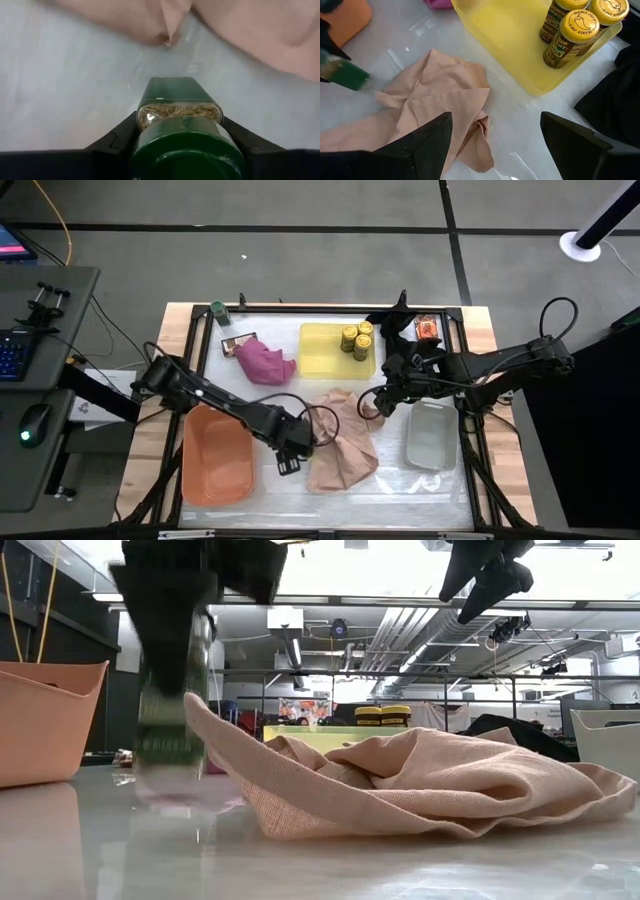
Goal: Sort spices by type
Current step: Put the bottom green seasoning bottle into the orange bin
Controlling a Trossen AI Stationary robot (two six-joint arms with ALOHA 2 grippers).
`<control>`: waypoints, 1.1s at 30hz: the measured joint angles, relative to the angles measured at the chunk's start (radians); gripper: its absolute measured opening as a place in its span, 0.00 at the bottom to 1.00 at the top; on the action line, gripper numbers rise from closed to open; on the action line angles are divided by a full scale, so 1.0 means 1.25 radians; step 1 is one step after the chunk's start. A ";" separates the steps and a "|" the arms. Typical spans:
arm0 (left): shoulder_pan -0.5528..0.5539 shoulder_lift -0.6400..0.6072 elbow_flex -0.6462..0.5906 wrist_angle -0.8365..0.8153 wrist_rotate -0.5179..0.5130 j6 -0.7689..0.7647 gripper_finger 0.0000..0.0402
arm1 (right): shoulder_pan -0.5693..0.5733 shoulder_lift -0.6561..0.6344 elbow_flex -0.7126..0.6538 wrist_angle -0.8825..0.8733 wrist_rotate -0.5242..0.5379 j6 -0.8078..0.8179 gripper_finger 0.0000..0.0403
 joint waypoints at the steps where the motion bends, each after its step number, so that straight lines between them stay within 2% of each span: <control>1: 0.000 -0.022 0.000 -0.002 -0.006 0.001 0.41 | 0.000 0.000 0.000 0.001 0.001 0.000 0.74; 4: -0.010 -0.106 0.000 0.000 -0.040 0.002 0.41 | 0.000 0.000 0.000 0.002 0.015 0.000 0.74; 8: -0.043 -0.220 0.001 -0.032 -0.125 -0.039 0.41 | 0.000 0.000 0.000 0.004 0.018 0.000 0.74; 12: -0.100 -0.289 0.002 -0.179 -0.169 -0.155 0.41 | 0.000 0.000 0.000 0.006 0.019 0.004 0.74; 16: -0.173 -0.297 0.001 -0.362 -0.169 -0.273 0.41 | 0.000 0.000 0.000 0.012 0.020 0.006 0.74; 18: -0.203 -0.295 -0.009 -0.398 -0.179 -0.318 0.41 | 0.000 0.000 0.000 0.016 0.022 0.006 0.74; 22: -0.223 -0.294 -0.096 -0.333 -0.172 -0.394 0.41 | 0.000 0.000 0.000 0.017 0.023 0.021 0.74; 27: -0.224 -0.292 -0.224 -0.123 -0.078 -0.445 0.41 | 0.000 0.000 0.000 0.017 0.022 0.021 0.74; 29: -0.234 -0.292 -0.245 -0.063 -0.059 -0.476 0.41 | 0.000 0.000 0.000 0.017 0.021 0.021 0.74; 33: -0.272 -0.293 -0.242 -0.032 -0.041 -0.509 0.41 | 0.000 0.000 0.000 0.016 0.019 0.021 0.74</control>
